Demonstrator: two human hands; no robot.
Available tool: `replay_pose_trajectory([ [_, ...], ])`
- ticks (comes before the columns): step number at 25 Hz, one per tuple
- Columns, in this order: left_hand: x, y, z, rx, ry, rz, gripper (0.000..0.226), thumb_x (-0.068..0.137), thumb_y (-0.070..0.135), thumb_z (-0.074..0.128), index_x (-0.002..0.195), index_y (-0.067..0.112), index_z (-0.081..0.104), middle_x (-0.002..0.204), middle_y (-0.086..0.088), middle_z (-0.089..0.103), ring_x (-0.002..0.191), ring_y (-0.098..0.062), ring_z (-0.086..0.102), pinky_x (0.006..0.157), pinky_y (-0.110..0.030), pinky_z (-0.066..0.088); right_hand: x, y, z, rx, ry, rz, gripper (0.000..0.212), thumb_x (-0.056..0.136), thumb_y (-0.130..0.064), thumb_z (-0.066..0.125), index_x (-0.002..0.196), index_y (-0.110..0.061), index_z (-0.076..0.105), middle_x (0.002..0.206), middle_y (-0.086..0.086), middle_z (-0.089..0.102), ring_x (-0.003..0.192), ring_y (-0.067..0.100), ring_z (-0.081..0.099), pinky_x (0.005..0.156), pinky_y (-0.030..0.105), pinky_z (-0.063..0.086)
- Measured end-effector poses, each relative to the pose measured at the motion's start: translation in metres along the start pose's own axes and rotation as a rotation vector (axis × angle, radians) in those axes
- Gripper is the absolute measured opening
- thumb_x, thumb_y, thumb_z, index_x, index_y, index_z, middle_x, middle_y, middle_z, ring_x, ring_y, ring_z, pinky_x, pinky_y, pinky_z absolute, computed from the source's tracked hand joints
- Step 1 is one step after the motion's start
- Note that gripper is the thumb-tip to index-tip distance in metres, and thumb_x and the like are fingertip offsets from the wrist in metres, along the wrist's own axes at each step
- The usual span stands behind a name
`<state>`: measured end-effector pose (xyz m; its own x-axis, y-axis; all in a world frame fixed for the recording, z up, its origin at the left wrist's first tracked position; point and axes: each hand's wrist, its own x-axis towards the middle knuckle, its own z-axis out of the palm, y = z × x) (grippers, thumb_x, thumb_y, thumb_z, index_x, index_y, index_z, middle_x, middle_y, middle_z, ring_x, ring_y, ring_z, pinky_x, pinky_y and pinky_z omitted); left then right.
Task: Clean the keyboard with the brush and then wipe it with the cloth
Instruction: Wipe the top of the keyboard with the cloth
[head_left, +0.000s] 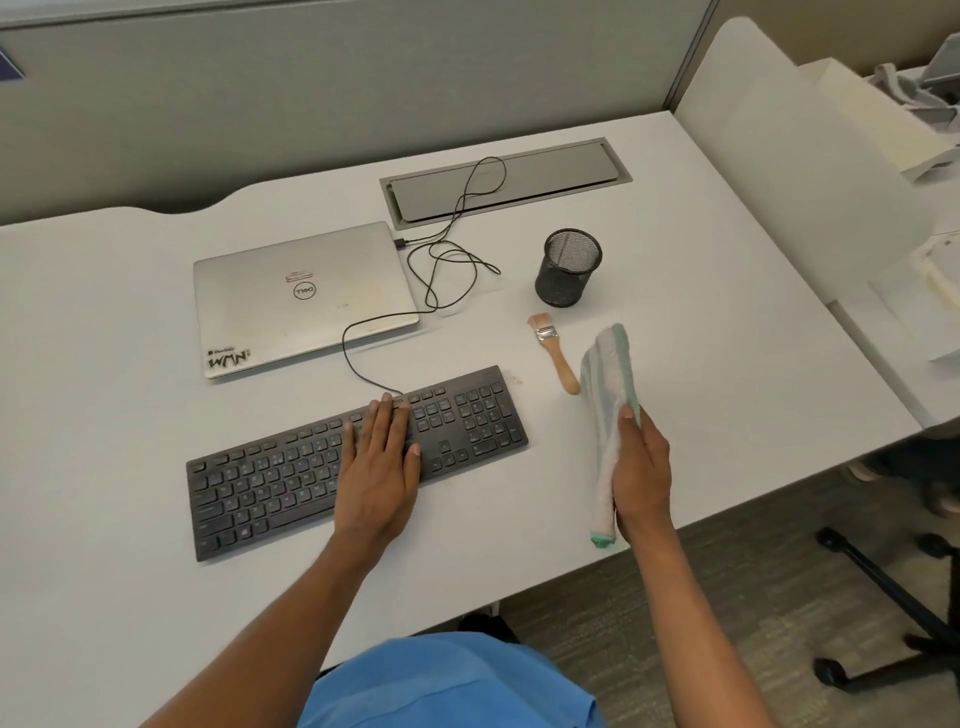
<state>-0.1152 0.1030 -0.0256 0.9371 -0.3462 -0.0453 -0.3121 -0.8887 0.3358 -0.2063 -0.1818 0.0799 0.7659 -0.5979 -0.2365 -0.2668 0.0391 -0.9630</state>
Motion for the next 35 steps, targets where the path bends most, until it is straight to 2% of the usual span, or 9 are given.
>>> replay_pose_trajectory([
  [2, 0.0, -0.013, -0.01, -0.019, -0.004, 0.022, 0.063, 0.112, 0.045, 0.017, 0.17, 0.022, 0.013, 0.178, 0.001, 0.004, 0.163, -0.013, -0.007, 0.133, -0.048, 0.0, -0.005, -0.012, 0.024, -0.021, 0.013, -0.072, 0.03, 0.109, -0.037, 0.038, 0.13, -0.033, 0.059, 0.108, -0.015, 0.069, 0.104, 0.004, 0.063, 0.097, 0.032, 0.052],
  [3, -0.001, -0.022, -0.016, -0.032, -0.004, 0.027, 0.062, 0.112, 0.045, 0.017, 0.17, 0.022, 0.014, 0.178, 0.001, 0.003, 0.163, -0.012, -0.008, 0.133, -0.048, 0.0, -0.007, -0.017, 0.039, -0.079, 0.011, -0.123, 0.032, 0.109, -0.037, 0.037, 0.134, -0.032, 0.057, 0.113, -0.016, 0.069, 0.106, 0.002, 0.062, 0.096, 0.029, 0.052],
  [5, -0.005, -0.042, -0.027, -0.057, 0.003, 0.035, 0.062, 0.113, 0.044, 0.018, 0.17, 0.021, 0.016, 0.178, 0.002, 0.003, 0.163, -0.012, -0.008, 0.133, -0.047, 0.001, -0.011, -0.018, 0.074, -0.227, -0.002, -0.227, 0.04, 0.109, -0.036, 0.038, 0.147, -0.027, 0.047, 0.14, -0.007, 0.06, 0.123, 0.005, 0.056, 0.102, 0.022, 0.047],
  [7, -0.01, -0.063, -0.038, -0.074, 0.017, 0.033, 0.061, 0.113, 0.043, 0.019, 0.17, 0.02, 0.017, 0.178, 0.002, 0.003, 0.163, -0.011, -0.007, 0.133, -0.047, 0.002, -0.017, -0.009, 0.113, -0.349, -0.037, -0.3, 0.045, 0.108, -0.034, 0.04, 0.153, -0.026, 0.039, 0.154, -0.005, 0.046, 0.134, 0.008, 0.048, 0.107, 0.017, 0.04],
  [10, -0.019, -0.099, -0.049, -0.055, 0.04, 0.012, 0.062, 0.112, 0.041, 0.021, 0.17, 0.019, 0.017, 0.178, 0.002, 0.005, 0.164, -0.012, -0.005, 0.133, -0.047, 0.002, -0.024, 0.028, 0.164, -0.61, -0.134, -0.407, 0.049, 0.108, -0.028, 0.04, 0.155, -0.013, 0.036, 0.161, 0.001, 0.035, 0.15, 0.015, 0.029, 0.123, 0.031, 0.025],
  [13, -0.032, -0.133, -0.055, -0.034, 0.046, -0.014, 0.062, 0.112, 0.041, 0.022, 0.169, 0.018, 0.021, 0.178, 0.001, 0.009, 0.164, -0.012, -0.002, 0.133, -0.047, 0.004, -0.022, 0.064, 0.186, -0.964, -0.24, -0.457, 0.053, 0.108, -0.029, 0.034, 0.155, -0.006, 0.032, 0.165, 0.011, 0.024, 0.155, 0.024, 0.015, 0.127, 0.039, 0.011],
  [18, -0.049, -0.169, -0.06, -0.018, 0.066, -0.066, 0.062, 0.111, 0.042, 0.023, 0.167, 0.015, 0.025, 0.177, -0.002, 0.015, 0.164, -0.016, 0.004, 0.133, -0.049, 0.006, -0.009, 0.067, 0.189, -1.186, -0.25, -0.58, 0.071, 0.102, -0.041, 0.037, 0.162, -0.015, 0.01, 0.169, 0.01, 0.003, 0.156, 0.025, -0.003, 0.127, 0.05, 0.005],
  [23, -0.058, -0.18, -0.054, -0.079, 0.129, -0.189, 0.063, 0.111, 0.039, 0.024, 0.166, 0.009, 0.027, 0.177, -0.005, 0.016, 0.164, -0.016, 0.002, 0.133, -0.048, 0.004, -0.013, 0.075, 0.201, -1.194, -0.211, -0.541, 0.06, 0.106, -0.033, 0.03, 0.161, -0.018, 0.014, 0.169, 0.004, 0.006, 0.156, 0.021, -0.005, 0.125, 0.053, 0.01],
  [35, -0.058, -0.183, -0.051, -0.195, 0.154, -0.177, 0.061, 0.112, 0.035, 0.023, 0.166, 0.009, 0.026, 0.176, -0.005, 0.018, 0.164, -0.013, 0.002, 0.133, -0.046, 0.006, -0.086, 0.076, 0.297, -1.188, -0.304, -0.561, 0.059, 0.105, -0.035, 0.029, 0.16, -0.014, 0.022, 0.168, 0.008, 0.01, 0.156, 0.027, -0.002, 0.124, 0.055, 0.009],
])
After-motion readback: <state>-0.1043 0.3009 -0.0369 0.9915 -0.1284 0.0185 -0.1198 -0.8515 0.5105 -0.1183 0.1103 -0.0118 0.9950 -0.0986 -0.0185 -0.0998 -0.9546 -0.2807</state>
